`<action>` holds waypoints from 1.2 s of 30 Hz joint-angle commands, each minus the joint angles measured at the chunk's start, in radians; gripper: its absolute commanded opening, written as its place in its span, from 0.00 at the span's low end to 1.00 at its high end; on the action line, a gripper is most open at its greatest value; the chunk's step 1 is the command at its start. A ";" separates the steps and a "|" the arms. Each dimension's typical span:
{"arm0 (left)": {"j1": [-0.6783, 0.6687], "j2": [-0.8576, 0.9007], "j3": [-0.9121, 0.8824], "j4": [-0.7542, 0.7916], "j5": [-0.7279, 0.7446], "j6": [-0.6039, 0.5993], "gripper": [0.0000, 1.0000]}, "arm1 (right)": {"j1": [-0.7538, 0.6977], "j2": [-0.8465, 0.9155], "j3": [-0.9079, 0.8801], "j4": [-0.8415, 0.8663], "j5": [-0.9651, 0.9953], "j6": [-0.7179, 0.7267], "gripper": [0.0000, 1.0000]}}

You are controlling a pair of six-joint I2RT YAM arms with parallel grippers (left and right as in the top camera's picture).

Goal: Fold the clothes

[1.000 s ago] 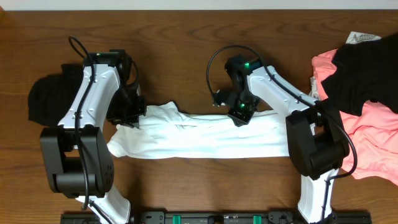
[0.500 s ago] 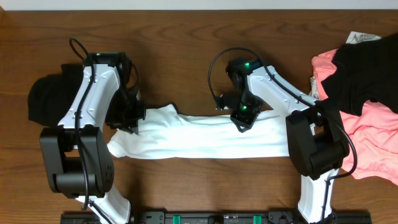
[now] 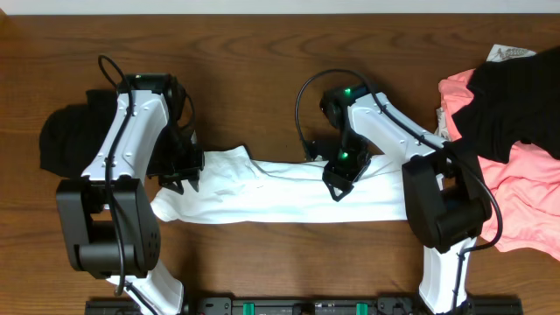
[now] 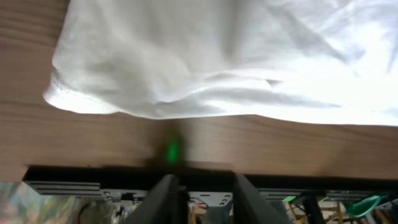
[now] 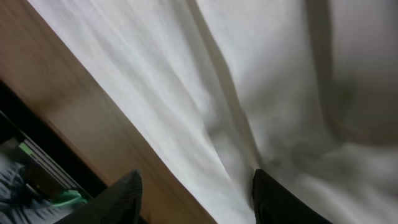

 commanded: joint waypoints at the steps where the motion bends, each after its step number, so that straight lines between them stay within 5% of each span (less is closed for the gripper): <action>1: 0.002 -0.003 -0.005 -0.014 0.003 -0.008 0.38 | 0.012 -0.017 -0.020 0.005 -0.017 0.021 0.56; 3: 0.002 -0.003 -0.005 -0.017 0.026 -0.007 0.38 | 0.012 -0.017 -0.027 0.023 -0.015 0.021 0.50; 5: 0.002 -0.003 -0.005 -0.012 0.042 -0.006 0.34 | 0.012 -0.017 -0.027 0.064 -0.015 0.040 0.31; 7: 0.001 -0.006 -0.005 0.018 0.045 -0.003 0.26 | 0.011 -0.017 -0.026 0.110 -0.005 0.097 0.32; 13: -0.003 -0.032 -0.003 0.121 0.101 -0.003 0.24 | 0.011 -0.021 0.005 0.188 0.079 0.254 0.29; 27: -0.117 -0.035 -0.004 0.443 0.108 -0.003 0.24 | 0.011 -0.031 0.038 0.190 0.074 0.279 0.30; 36: -0.156 0.017 -0.055 0.478 0.075 -0.008 0.23 | 0.010 -0.031 0.038 0.167 0.074 0.279 0.31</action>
